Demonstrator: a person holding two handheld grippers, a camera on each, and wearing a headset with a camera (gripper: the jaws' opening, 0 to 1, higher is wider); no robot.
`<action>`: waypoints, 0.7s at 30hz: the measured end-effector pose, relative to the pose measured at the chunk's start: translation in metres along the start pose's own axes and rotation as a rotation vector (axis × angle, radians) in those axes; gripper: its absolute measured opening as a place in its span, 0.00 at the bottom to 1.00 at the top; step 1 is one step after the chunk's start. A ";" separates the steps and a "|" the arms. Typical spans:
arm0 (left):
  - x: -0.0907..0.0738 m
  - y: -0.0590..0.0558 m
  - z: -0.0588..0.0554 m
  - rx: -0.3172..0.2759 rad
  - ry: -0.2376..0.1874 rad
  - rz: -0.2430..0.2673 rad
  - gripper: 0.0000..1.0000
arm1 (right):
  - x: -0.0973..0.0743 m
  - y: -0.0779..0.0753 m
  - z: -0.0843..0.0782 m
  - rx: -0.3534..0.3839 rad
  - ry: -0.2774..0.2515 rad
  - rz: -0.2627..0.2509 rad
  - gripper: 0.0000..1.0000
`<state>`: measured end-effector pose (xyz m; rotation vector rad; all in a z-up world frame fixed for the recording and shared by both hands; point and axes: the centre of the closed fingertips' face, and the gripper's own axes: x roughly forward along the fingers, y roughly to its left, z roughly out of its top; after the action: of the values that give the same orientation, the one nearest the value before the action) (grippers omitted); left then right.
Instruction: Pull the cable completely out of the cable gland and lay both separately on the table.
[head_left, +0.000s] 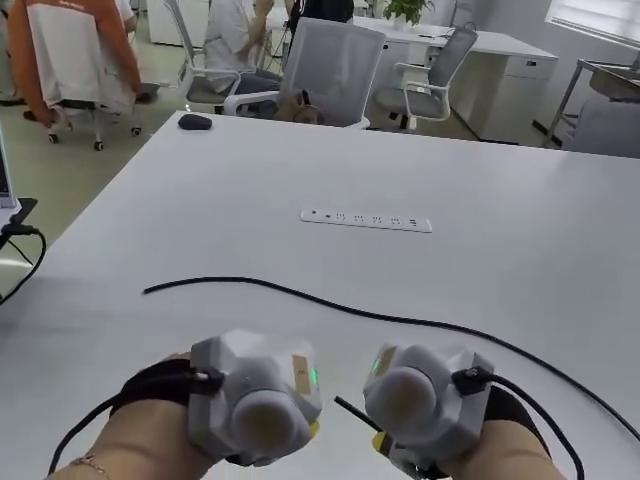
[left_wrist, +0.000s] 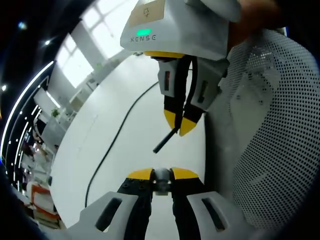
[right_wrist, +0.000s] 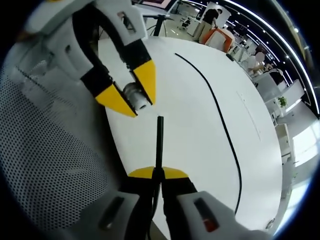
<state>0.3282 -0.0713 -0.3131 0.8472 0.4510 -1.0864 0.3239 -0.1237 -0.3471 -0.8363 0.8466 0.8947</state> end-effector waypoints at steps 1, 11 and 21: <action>0.000 -0.001 0.000 0.004 0.003 -0.003 0.14 | 0.000 0.000 0.000 -0.002 -0.001 0.001 0.03; 0.002 -0.004 -0.006 0.033 0.036 -0.023 0.15 | -0.008 -0.009 0.015 0.002 -0.049 -0.026 0.03; 0.006 -0.011 -0.011 0.044 0.058 -0.056 0.15 | -0.026 -0.096 0.100 0.047 -0.263 -0.049 0.04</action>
<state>0.3212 -0.0687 -0.3284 0.9111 0.5037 -1.1290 0.4253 -0.0805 -0.2599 -0.6779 0.6125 0.9150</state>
